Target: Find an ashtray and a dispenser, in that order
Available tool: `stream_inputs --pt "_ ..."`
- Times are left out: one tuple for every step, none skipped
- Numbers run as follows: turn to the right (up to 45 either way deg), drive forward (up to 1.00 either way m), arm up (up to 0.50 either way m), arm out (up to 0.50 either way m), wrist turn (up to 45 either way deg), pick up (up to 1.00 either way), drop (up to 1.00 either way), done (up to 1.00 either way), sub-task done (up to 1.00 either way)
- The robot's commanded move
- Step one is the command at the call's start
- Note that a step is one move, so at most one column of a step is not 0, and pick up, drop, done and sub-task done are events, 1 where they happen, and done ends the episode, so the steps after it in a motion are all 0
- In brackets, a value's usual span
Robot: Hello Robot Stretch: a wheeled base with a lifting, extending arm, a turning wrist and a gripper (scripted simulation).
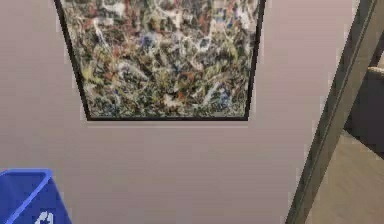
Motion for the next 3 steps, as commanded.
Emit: stream_inputs --pt "45.0 0.00 0.00 0.00 0.0 0.00 0.00 0.00 0.00" --pt "45.0 0.00 0.00 0.00 0.0 0.00 0.00 0.00 0.00" --pt "45.0 0.00 0.00 0.00 0.0 0.00 0.00 0.00 0.00"
